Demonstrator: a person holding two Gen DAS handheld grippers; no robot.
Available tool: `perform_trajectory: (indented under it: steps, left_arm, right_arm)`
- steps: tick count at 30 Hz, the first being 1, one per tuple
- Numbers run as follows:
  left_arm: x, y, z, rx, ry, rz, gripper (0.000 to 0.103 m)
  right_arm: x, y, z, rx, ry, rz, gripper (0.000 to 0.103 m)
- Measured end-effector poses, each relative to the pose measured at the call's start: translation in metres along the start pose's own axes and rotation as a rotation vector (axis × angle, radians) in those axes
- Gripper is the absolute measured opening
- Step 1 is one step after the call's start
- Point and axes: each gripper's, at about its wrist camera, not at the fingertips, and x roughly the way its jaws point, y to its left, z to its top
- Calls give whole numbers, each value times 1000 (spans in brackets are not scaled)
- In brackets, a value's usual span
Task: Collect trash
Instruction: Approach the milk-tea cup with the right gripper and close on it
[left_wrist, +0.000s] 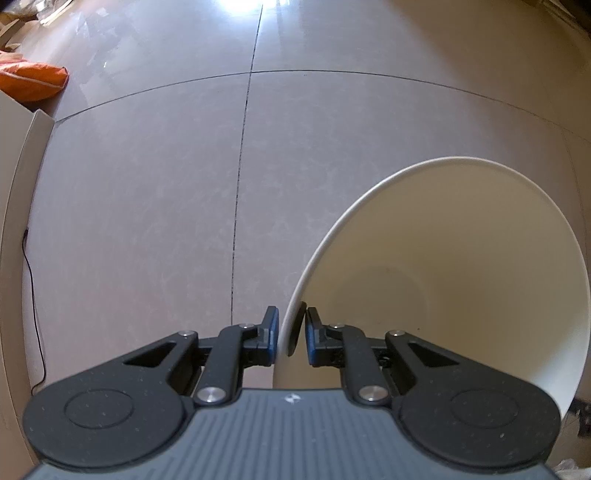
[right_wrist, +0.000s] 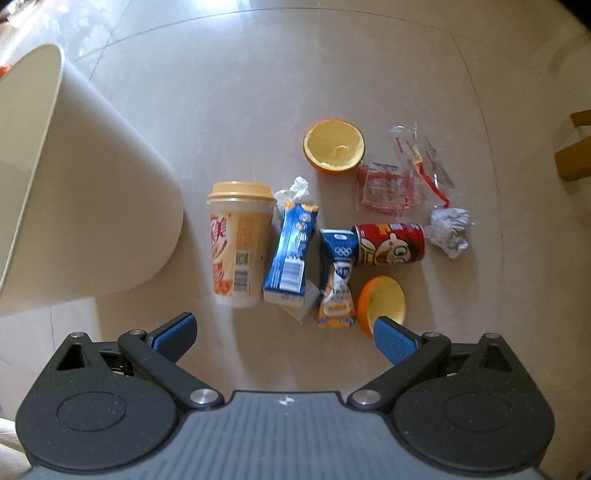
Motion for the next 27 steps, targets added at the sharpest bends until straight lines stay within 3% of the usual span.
perform_trajectory:
  steps: [5,12,20,23,27]
  left_arm:
    - [2,-8,-5,48,-10,22,13]
    - [2,-11,-13,85,-34,23,12]
    - [-3,-10,-15,96,-36,20,12]
    - [-1,-8,-16,77,-51,18,12]
    - [1,-2,-17,48,-55,-1,12]
  right_arm:
    - [17,-15,10,6,-24,-11,103]
    - [18,-19,27,28,-98,43,103]
    - [9,-12,16,82,-139,119,103]
    - [13,-7,9,68,-140,123,91]
    - [22,8,11,18,-140,139,83]
